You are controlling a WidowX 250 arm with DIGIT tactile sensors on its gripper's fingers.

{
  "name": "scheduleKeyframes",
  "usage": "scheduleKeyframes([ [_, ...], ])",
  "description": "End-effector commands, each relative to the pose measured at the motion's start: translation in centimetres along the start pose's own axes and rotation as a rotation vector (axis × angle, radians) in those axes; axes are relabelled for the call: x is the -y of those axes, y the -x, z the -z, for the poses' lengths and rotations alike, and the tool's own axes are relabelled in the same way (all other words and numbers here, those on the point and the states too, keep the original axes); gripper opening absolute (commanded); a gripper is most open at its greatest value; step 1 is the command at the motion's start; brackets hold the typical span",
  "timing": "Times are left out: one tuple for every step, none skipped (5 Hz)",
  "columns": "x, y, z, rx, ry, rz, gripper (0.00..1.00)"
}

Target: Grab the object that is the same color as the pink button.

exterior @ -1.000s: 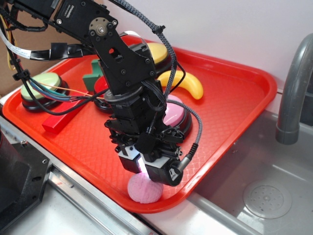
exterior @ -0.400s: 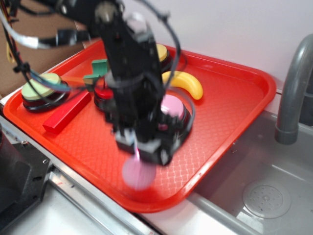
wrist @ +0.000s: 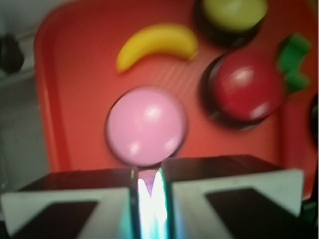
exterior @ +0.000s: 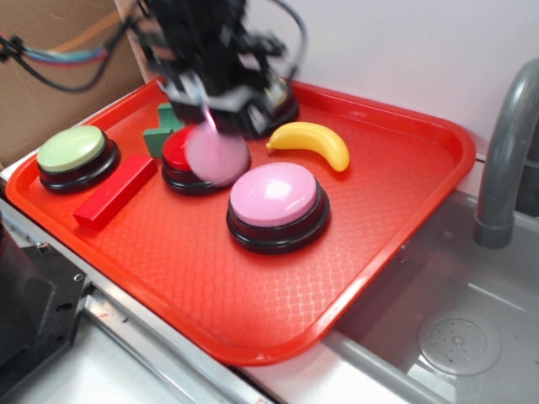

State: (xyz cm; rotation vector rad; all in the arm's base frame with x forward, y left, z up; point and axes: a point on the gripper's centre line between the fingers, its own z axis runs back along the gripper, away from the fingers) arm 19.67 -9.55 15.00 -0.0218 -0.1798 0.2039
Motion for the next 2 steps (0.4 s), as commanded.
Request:
scheduleKeyframes([
  [-3.57, -1.08, -2.95, 0.072, -0.121, 0.002, 0.0],
  [-4.42, -0.86, -2.73, 0.046, -0.121, 0.003, 0.0],
])
